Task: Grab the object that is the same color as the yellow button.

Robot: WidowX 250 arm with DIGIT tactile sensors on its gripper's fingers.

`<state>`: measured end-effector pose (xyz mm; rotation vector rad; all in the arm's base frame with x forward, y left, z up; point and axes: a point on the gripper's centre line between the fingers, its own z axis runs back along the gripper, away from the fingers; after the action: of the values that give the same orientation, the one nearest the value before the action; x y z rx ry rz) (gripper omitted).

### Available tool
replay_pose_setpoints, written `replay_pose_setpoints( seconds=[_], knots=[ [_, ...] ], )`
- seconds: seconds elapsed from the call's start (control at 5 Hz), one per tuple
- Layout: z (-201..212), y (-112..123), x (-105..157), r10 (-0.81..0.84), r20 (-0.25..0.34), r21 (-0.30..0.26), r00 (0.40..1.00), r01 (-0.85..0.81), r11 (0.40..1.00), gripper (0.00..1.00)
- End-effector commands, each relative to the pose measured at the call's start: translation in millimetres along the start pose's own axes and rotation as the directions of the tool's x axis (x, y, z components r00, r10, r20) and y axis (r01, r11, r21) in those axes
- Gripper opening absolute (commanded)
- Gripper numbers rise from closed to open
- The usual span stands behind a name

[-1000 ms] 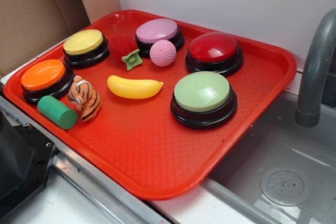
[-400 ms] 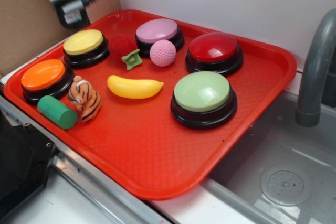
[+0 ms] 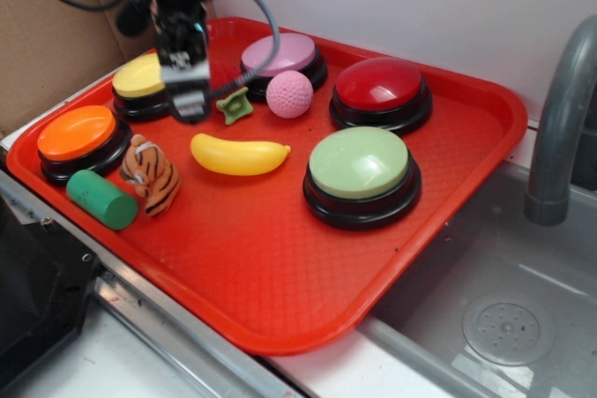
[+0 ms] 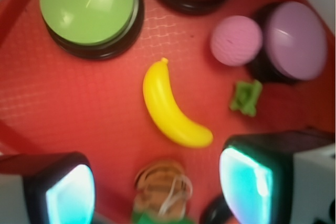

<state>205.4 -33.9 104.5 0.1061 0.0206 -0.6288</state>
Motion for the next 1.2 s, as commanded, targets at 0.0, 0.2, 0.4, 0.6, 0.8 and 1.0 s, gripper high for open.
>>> replay_pose_setpoints(
  seconds=[0.0, 0.2, 0.4, 0.6, 0.8, 1.0],
  knots=[
    [-45, 2, 12, -0.082, 0.036, -0.036, 0.996, 0.083, 0.996, 1.0],
    [-69, -2, 18, -0.132, 0.03, -0.076, 0.991, 0.134, 0.988, 1.0],
    [-77, -6, 20, -0.159, 0.046, -0.086, 0.986, 0.162, 0.983, 1.0],
    [-88, -6, 20, -0.17, 0.048, -0.11, 0.984, 0.175, 0.979, 1.0],
    [-84, -6, 19, -0.171, 0.034, -0.094, 0.985, 0.174, 0.98, 0.0],
    [-80, -4, 18, -0.164, 0.037, -0.087, 0.986, 0.167, 0.982, 0.0]
  ],
)
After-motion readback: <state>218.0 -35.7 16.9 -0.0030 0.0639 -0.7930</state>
